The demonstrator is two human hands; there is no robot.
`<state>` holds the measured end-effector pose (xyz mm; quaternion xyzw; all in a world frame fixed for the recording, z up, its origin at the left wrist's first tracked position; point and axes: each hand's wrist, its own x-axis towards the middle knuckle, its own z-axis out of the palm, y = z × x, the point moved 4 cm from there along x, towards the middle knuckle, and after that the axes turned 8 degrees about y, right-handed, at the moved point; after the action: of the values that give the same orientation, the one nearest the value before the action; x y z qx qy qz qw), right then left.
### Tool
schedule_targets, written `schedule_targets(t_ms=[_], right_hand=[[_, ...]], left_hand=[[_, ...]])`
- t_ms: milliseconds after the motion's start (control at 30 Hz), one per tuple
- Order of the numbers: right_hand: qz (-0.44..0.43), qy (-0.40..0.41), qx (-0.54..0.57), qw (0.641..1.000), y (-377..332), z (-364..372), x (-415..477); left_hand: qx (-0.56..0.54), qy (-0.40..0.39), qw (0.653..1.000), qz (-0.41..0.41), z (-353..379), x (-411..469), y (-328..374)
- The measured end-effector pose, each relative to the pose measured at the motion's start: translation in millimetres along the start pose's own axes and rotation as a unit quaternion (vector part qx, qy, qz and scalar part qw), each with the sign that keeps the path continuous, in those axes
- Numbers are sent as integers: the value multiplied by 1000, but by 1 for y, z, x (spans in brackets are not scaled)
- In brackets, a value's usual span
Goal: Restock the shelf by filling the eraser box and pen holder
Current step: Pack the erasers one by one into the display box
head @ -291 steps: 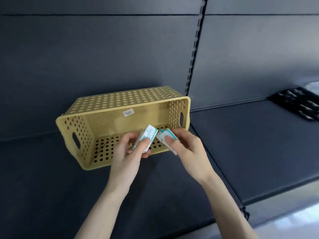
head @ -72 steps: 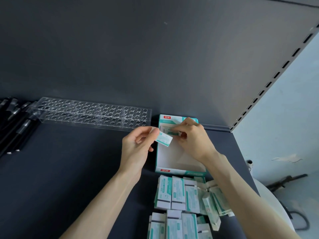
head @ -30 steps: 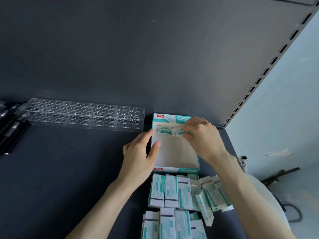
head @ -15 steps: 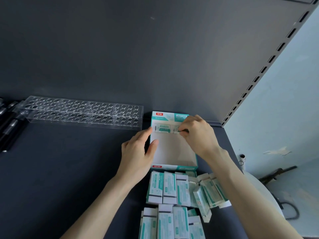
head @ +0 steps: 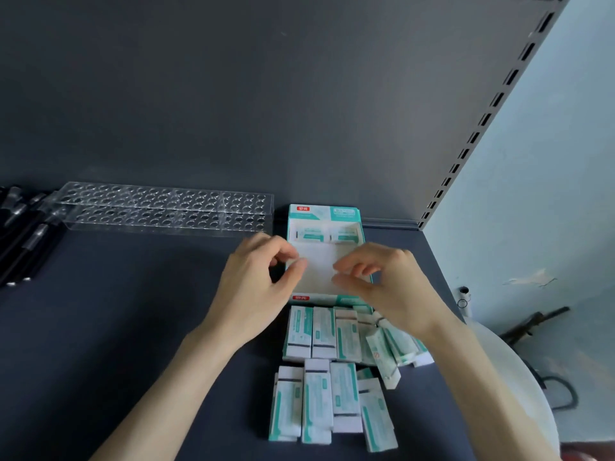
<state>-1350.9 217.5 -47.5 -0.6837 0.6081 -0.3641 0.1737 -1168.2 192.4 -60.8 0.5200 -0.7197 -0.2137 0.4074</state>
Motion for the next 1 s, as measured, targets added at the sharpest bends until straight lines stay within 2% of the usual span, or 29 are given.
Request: schedule_targets(t_ms=[100,300,500,633,733,867,1000], right_hand=[[13,-33,-7,999,-8,1,-28],[-1,-105,-104,989,-18,11,-45],[12,-138,-133,981,-24,10,-42],[77,-119,-9,990,-25,7,-43],[88,-99,105,986,-25,6,-38],[116,-52,275,953,-23,2,-23],[122,-4,348,930,-21,-5,-5]], left_hand=[[-16,-58,998,-1,-6,-26,2],[11,-123,992,-21,-3,-52,-10],[-41,-99,994,-32,-6,-56,-4],[-119,-72,987,-82,-11,-55,-4],[-185,-75,971,-132,-11,-52,-3],[-306,-73,931,-183,-12,-37,4],[-372,-52,902,-212,-9,-13,10]])
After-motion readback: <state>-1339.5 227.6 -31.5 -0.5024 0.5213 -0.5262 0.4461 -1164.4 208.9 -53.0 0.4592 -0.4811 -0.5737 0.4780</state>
